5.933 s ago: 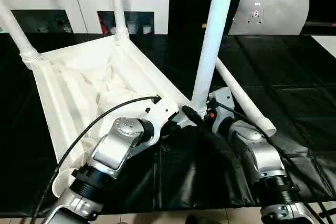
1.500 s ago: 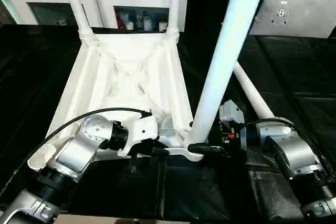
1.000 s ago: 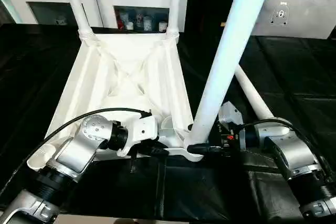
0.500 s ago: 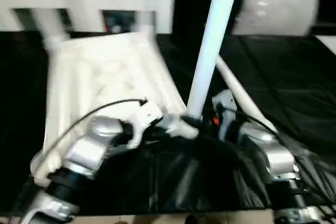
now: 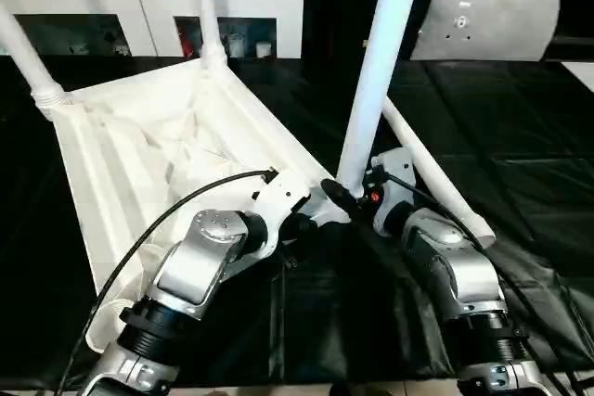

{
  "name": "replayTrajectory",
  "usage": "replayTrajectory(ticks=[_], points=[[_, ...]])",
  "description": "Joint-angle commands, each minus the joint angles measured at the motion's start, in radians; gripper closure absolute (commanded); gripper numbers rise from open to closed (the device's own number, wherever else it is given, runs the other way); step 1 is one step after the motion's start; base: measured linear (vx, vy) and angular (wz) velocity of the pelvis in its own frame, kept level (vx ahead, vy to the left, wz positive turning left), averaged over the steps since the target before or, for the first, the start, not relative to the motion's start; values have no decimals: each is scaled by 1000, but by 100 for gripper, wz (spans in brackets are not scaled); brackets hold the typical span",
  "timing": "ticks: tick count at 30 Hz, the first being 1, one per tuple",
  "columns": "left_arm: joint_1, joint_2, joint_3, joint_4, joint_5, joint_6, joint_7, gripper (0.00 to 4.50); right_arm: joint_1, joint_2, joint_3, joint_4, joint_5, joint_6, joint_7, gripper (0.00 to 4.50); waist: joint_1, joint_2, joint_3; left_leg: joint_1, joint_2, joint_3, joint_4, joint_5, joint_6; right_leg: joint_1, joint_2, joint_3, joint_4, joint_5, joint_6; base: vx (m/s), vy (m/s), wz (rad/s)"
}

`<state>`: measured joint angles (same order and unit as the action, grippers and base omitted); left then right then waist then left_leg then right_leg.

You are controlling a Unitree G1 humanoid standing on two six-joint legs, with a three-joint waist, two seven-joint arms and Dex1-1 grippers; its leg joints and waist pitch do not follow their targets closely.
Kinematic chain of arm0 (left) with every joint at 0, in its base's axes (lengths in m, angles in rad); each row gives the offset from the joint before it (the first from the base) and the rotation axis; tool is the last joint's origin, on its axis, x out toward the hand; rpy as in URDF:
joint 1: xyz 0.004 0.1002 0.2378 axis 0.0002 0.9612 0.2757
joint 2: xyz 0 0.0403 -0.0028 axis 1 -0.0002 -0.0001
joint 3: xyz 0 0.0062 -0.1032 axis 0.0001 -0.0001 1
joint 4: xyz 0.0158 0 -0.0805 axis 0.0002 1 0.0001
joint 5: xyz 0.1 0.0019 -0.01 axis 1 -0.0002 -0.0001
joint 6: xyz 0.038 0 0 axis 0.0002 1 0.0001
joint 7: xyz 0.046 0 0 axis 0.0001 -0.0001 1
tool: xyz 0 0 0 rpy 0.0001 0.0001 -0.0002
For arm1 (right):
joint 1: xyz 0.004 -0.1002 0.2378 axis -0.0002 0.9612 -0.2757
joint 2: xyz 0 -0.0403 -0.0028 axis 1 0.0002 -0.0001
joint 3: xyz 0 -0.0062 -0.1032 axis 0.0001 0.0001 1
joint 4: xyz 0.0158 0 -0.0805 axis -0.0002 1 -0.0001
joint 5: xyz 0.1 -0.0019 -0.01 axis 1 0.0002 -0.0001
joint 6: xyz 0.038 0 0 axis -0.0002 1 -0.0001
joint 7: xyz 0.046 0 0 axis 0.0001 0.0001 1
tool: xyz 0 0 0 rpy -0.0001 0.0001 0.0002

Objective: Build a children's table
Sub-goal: Rotate leg to tighten

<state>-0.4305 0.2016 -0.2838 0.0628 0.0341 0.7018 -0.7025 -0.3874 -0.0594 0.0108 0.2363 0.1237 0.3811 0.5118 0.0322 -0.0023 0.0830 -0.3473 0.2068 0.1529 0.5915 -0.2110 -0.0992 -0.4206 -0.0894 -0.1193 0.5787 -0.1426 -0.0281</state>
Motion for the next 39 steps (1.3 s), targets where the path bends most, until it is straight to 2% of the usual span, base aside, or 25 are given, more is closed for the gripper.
replayTrajectory(ticks=[1, 3, 6, 8, 12, 13, 14, 17, 18, 20, 21, 22, 25, 26, 27, 29, 30, 32, 33, 35, 39], points=[[-31, -15, 11, -38, -10, -38, 28, 450, 33, 49, 121, 3, 37, 29, 61, 71, 7, -2, -70, -10, 11, 10, -68, -110, 79, 66, -54, 55, -71, -329, -156, 0, 0, 0], [-29, -11, 12, -40, -8, -37, 24, 450, 35, 50, 118, 2, 33, 27, 63, 52, 7, -1, -70, -14, 12, 8, -70, -93, 76, 70, -52, 54, -67, -315, -157, 0, 0, 0], [-21, 18, 9, -39, -9, -58, 4, 450, 47, 27, 104, -11, 21, 20, 68, 33, 6, 0, -68, -12, 14, 7, -72, -104, 69, 68, -50, 54, -68, -315, -156, 0, 0, 0], [-12, 45, 5, -32, -11, -77, -16, 450, 59, 4, 84, -35, 43, 47, 88, 7, 5, -2, -68, -10, 13, 8, -73, -116, 69, 69, -49, 54, -69, -321, -153, 0, 0, 0], [-5, 81, 6, -16, -16, -105, -50, 450, 71, -38, 80, -64, 39, 25, 121, 7, 7, -1, -66, -10, 13, 8, -73, -127, 67, 68, -51, 55, -71, -337, -146, 0, 0, 0], [-3, 111, 10, 7, -18, -134, -79, 450, 82, -71, 68, -91, 49, 16, 154, 7, 5, -10, -64, -11, 13, 9, -73, -127, 69, 67, -51, 56, -72, -344, -144, 0, 0, 0], [-2, 123, 9, 16, -20, -156, -95, 450, 86, -86, 66, -99, 53, 7, 174, 7, 8, -6, -64, -11, 12, 9, -73, -127, 71, 68, -51, 57, -71, -356, -136, 0, 0, 0], [-1, 161, 1, 41, -29, -211, -145, 450, 91, -140, 60, -115, 65, -23, 244, 7, 7, -8, -63, -14, 12, 6, -75, -132, 76, 71, -51, 54, -73, -378, -121, 0, 0, 0], [-2, 184, -7, 53, -34, -247, -181, 450, 90, -170, 62, -113, 68, -46, 286, 7, 7, -7, -62, -12, 11, 7, -73, -145, 80, 67, -52, 53, -79, -395, -115, 0, 0, 0], [-3, 211, -17, 68, -40, -292, -223, 450, 86, -202, 65, -107, 72, -77, 327, 7, 7, -5, -63, -11, 13, 7, -73, -144, 79, 65, -53, 54, -77, -398, -117, 0, 0, 0], [-4, 231, -26, 79, -42, -330, -257, 450, 79, -218, 65, -99, 69, -95, 339, 7, 9, -1, -64, -9, 13, 7, -73, -144, 80, 65, -54, 54, -77, -397, -121, 0, 0, 0], [-4, 252, -38, 86, -47, -367, -300, 450, 68, -239, 67, -91, 69, -103, 362, 7, 8, -2, -64, -11, 13, 7, -73, -140, 80, 65, -53, 54, -76, -389, -123, 0, 0, 0], [-3, 265, -45, 86, -53, -384, -330, 450, 61, -255, 70, -88, 78, -99, 394, 7, 9, -3, -66, -9, 17, 7, -72, -123, 82, 66, -51, 56, -66, -336, -152, 0, 0, 0], [-5, 290, -65, 93, -57, -420, -386, 450, 47, -292, 76, -86, 101, -85, 475, 7, 13, -3, -67, -5, 17, 9, -71, -123, 86, 63, -51, 57, -66, -323, -165, 0, 0, 0], [-6, 299, -73, 96, -55, -435, -404, 450, 42, -306, 78, -86, 112, -78, 506, 7, 18, -2, -69, -7, 19, 8, -70, -113, 94, 67, -52, 58, -59, -296, -177, 0, 0, 0], [-7, 315, -83, 100, -60, -459, -442, 450, 29, -337, 95, -76, 119, -88, 566, 7, 25, -1, -71, -3, 21, 10, -69, -93, 99, 65, -52, 59, -53, -252, -200, 0, 0, 0], [-8, 325, -88, 104, -65, -475, -467, 450, 22, -353, 106, -68, 122, -100, 598, 7, 29, -4, -70, -4, 20, 11, -69, -90, 103, 67, -52, 59, -52, -248, -205, 0, 0, 0], [-7, 333, -92, 105, -71, -490, -491, 450, 16, -364, 116, -61, 123, -113, 622, 7, 35, -2, -69, -2, 22, 12, -69, -91, 102, 65, -55, 60, -52, -253, -206, 0, 0, 0], [-6, 348, -100, 103, -73, -507, -524, 450, 5, -375, 132, -37, 115, -140, 655, 7, 39, -8, -70, -4, 22, 11, -70, -96, 100, 67, -57, 59, -52, -270, -202, 0, 0, 0], [-6, 359, -106, 104, -70, -526, -550, 450, -6, -382, 149, -14, 106, -162, 689, 7, 40, -11, -67, -3, 22, 13, -71, -102, 94, 65, -57, 60, -54, -283, -200, 0, 0, 0], [-6, 375, -117, 112, -68, -552, -574, 450, -20, -386, 182, 15, 91, -205, 742, 7, 52, -11, -66, -1, 24, 13, -72, -107, 85, 63, -58, 61, -54, -297, -195, 0, 0, 0]])
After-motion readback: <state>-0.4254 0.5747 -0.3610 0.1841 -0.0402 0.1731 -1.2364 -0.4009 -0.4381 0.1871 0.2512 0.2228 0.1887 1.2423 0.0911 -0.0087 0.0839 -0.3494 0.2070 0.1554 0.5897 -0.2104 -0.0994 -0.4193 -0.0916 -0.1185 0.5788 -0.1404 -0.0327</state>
